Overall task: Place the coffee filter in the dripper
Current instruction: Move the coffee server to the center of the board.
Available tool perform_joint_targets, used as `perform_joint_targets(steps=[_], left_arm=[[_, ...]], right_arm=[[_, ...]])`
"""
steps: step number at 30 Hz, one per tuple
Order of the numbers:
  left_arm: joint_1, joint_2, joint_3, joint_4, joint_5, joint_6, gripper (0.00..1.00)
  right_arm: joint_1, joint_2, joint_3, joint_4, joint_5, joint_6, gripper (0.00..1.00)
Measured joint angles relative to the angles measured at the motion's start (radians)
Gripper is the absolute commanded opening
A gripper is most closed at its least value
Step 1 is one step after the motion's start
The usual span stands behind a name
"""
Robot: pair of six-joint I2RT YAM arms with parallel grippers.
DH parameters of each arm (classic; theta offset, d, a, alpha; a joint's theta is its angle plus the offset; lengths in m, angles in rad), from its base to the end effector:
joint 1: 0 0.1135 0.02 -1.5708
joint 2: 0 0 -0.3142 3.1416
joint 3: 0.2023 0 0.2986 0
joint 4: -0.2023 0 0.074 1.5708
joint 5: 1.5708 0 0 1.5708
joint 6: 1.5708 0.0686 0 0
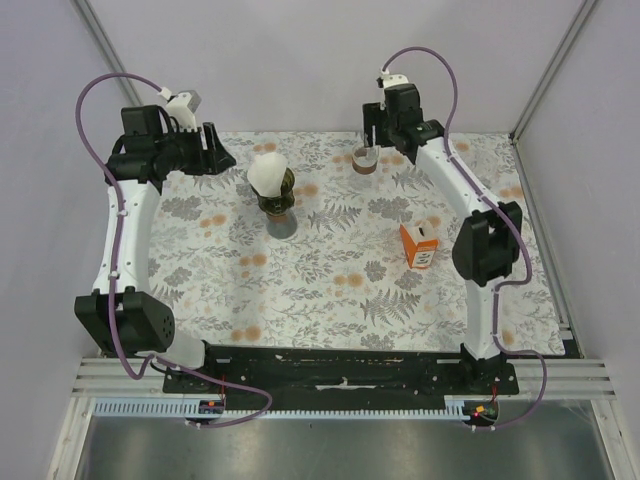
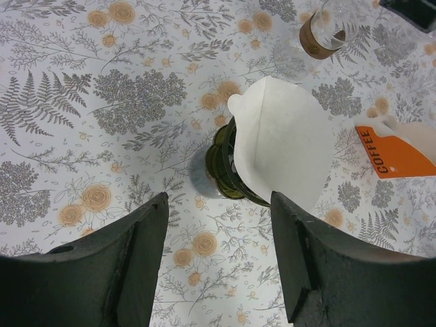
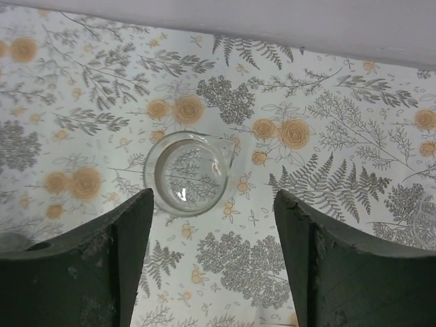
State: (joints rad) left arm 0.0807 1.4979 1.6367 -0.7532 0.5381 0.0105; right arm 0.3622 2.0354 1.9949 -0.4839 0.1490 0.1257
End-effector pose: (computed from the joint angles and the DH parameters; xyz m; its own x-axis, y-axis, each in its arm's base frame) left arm 0.3887 -0.0038 0.4501 -0.5709 -0.0371 -0.8202 0.3542 0.8901 -0.2868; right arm 0.5444 0.1954 0.3715 -0.4934 -0.0544 -0.8681 -0.1697 0.9849 0.0348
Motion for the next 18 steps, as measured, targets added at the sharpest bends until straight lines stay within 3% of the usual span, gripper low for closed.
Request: perform_joint_targets(steps=[7, 13, 18], left_arm=[[0.016, 0.0, 0.0, 0.0, 0.016, 0.0, 0.68], [0.018, 0.005, 0.0, 0.0, 0.023, -0.003, 0.68], [0.02, 0.006, 0.0, 0.0, 0.023, -0.005, 0.68]], right_arm=[[-0.016, 0.2, 0.116, -0.092, 0.022, -0.034, 0.58], [-0.02, 0.259, 0.135, -0.13, 0.002, -0.049, 0.25], [-0.02, 0.254, 0.131, -0.132, -0.024, -0.048, 0.05]])
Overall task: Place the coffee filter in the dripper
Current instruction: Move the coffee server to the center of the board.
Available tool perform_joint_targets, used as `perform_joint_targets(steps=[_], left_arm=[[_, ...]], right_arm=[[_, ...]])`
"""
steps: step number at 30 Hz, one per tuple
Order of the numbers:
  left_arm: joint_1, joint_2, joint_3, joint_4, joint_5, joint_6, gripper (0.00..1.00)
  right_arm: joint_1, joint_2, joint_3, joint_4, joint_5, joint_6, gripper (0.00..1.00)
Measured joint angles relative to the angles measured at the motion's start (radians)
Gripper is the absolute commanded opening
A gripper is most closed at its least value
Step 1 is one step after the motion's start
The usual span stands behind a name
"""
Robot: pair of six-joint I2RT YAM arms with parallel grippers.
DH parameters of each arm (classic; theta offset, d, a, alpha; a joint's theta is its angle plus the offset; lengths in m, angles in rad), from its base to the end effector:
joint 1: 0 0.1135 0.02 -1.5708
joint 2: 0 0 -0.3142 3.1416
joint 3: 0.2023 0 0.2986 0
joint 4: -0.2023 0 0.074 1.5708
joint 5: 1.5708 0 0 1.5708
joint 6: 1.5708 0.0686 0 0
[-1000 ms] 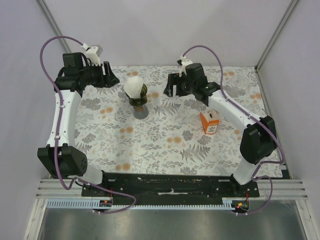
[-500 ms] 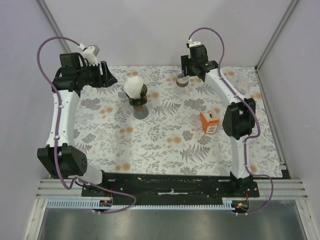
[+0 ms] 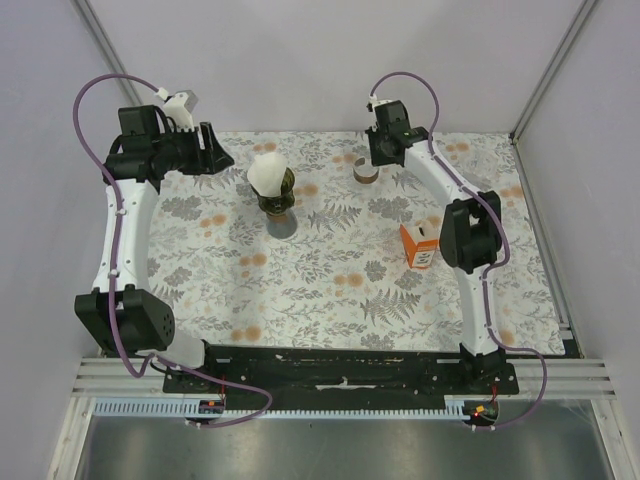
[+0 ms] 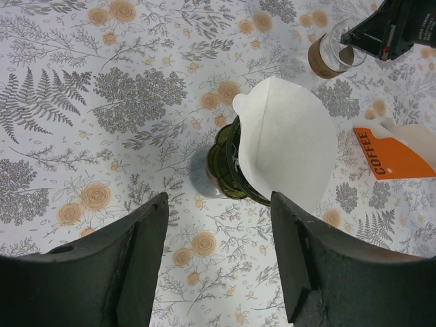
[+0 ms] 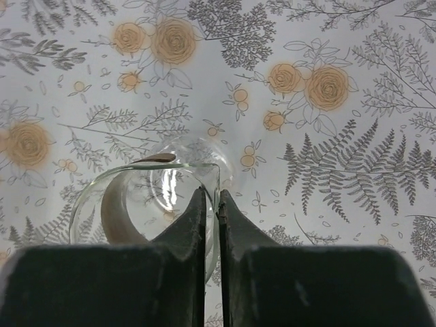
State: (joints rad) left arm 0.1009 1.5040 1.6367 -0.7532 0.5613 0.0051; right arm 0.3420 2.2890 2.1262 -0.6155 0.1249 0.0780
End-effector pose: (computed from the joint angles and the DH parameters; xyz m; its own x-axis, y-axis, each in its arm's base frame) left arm 0.3902 0.0028 0.4484 -0.5767 -0.0540 -0.8152 0.3485 0.8862 -0.3053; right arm 0.5929 0.2020 0.2621 -0.6788 -0.1596 -0.7168 -0.1969 0.9799 -0.0317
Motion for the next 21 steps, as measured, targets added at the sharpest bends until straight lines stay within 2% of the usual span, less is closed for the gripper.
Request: perform_joint_targets(steps=[2, 11, 13, 16, 18, 20, 21], left_arm=[[0.002, 0.001, 0.0, 0.0, 0.0, -0.001, 0.68], [0.005, 0.003, 0.0, 0.0, 0.019, -0.002, 0.68], [0.005, 0.003, 0.0, 0.0, 0.021, -0.001, 0.68], [0.005, 0.003, 0.0, 0.0, 0.024, -0.002, 0.68], [0.005, 0.003, 0.0, 0.0, 0.026, -0.002, 0.68], [0.005, 0.003, 0.0, 0.0, 0.026, -0.002, 0.68], [0.005, 0.003, 0.0, 0.0, 0.026, -0.002, 0.68]], right_arm=[[-0.002, -0.029, -0.034, 0.013, -0.029, -0.002, 0.0], [0.035, -0.314, -0.452, 0.053, -0.206, -0.115, 0.0], [0.059, -0.37, -0.533, 0.066, -0.243, -0.133, 0.07], [0.092, -0.417, -0.602, 0.083, -0.286, -0.153, 0.22], [0.102, -0.428, -0.615, 0.084, -0.305, -0.163, 0.36], [0.103, -0.432, -0.616, 0.085, -0.313, -0.171, 0.56], [0.1, -0.436, -0.616, 0.084, -0.314, -0.177, 0.61]])
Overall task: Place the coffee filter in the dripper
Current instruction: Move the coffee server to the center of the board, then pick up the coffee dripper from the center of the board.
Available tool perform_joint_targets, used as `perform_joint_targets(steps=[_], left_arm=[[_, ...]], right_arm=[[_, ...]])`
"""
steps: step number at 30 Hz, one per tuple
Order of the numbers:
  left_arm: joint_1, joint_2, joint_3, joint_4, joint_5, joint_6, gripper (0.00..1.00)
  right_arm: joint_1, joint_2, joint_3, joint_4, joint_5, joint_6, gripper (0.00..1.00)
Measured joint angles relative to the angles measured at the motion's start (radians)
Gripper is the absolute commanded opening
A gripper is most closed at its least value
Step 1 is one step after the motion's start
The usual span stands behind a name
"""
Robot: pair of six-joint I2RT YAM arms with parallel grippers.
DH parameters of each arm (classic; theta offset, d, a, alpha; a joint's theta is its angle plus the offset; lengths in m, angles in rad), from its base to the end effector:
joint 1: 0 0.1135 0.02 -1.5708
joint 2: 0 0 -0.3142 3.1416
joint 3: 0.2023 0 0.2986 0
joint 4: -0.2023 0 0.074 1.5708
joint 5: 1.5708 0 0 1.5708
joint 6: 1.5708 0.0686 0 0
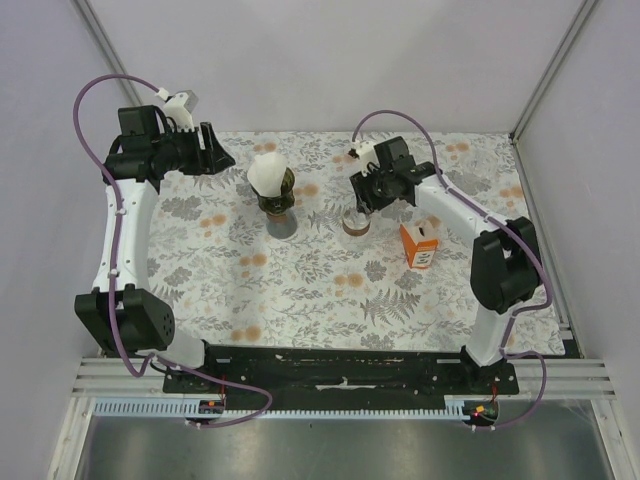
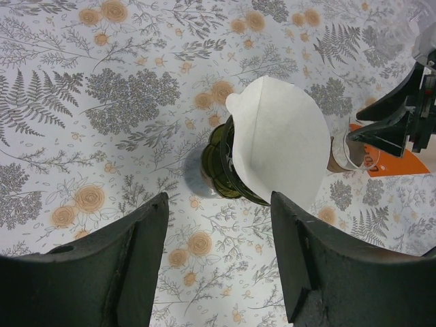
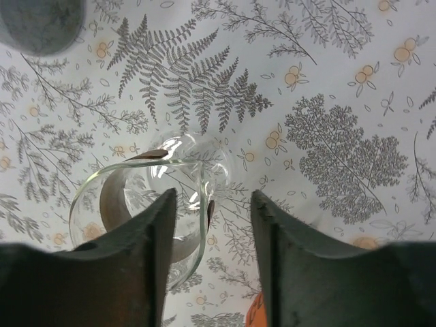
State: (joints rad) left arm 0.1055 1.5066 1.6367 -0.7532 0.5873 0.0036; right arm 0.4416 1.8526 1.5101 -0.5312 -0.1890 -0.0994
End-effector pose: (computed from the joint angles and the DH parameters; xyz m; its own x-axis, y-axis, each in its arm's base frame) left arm 0.3904 0.0031 0.4480 -0.5790 -0.0583 -0.8132 0.3619 0.8754 -0.3204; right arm 0.4409 0.2227 0.2652 -0.6373 -0.4091 -0.6531 -0.5950 0.7998 0.0796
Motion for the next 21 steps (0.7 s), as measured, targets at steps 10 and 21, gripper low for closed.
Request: perform_joint_targets(steps=[10, 21], left_arm=[[0.0, 0.0, 0.0, 0.0, 0.003, 0.0, 0.68], [0.0, 0.0, 0.0, 0.0, 0.018, 0.0, 0.68]], right_arm=[[-0.254, -0.185, 0.003, 0.042, 0.075, 0.128, 0.78], [-0.762, -0.062, 0.004, 0.171, 0.088, 0.583, 0.68]])
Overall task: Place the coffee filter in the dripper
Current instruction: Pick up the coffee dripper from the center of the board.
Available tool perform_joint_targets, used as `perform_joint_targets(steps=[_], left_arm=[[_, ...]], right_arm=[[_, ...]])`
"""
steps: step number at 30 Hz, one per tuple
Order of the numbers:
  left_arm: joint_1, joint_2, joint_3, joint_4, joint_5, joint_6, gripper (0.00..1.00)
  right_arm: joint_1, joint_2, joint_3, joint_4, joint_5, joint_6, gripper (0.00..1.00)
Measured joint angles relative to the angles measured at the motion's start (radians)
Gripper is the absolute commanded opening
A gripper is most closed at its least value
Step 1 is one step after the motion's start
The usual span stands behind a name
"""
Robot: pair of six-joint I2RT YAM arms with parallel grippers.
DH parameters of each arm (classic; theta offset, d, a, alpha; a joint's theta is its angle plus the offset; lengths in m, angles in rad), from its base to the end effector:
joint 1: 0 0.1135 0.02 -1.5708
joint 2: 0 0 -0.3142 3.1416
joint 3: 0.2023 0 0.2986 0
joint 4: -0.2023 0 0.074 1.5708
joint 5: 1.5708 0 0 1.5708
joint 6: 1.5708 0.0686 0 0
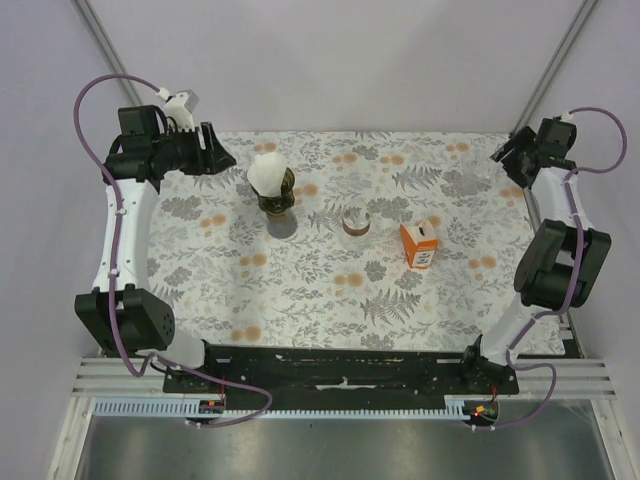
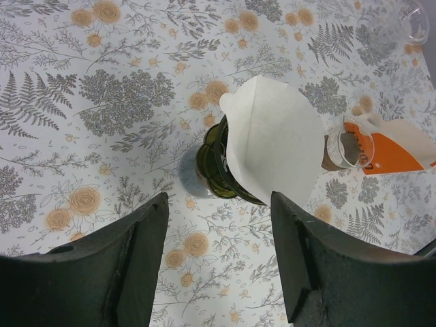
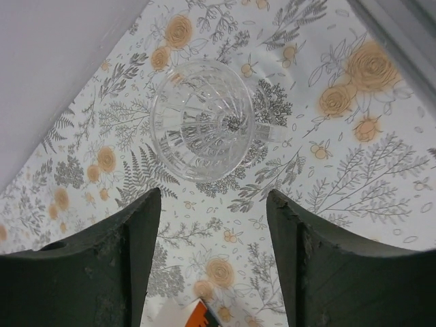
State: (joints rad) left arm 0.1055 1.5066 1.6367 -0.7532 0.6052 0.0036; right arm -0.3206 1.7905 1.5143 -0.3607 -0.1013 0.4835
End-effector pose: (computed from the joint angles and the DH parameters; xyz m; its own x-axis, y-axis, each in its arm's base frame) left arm 0.3900 0.0020 0.4484 -0.5790 -0.0583 -0.8133 0.3749 0.8667 -0.3291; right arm 0.4773 -0.1512 0.3135 -0.3898 0.6168 -0.6838 0.4717 0.7715 0.4270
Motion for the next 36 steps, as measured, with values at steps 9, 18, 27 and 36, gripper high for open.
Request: perform_joint_targets(steps=[9, 18, 27, 36], left_arm=[[0.0, 0.0, 0.0, 0.0, 0.0, 0.0, 0.68], [0.0, 0.011, 0.0, 0.0, 0.001, 0.0, 0.68], [0.0, 0.019, 0.0, 0.0, 0.006, 0.0, 0.68], [0.0, 0.019, 0.0, 0.0, 0.007, 0.0, 0.68]], right_arm=[[-0.032, 0.202, 0.0, 0.034, -0.037, 0.234, 0.58], [-0.027, 0.208, 0.017, 0.057, -0.053, 0.292, 0.55], [0.039, 0.222, 0.04, 0.058, -0.059, 0.341, 0.55], [0.068, 0.289, 0.061, 0.058, -0.045, 0.381, 0.52]])
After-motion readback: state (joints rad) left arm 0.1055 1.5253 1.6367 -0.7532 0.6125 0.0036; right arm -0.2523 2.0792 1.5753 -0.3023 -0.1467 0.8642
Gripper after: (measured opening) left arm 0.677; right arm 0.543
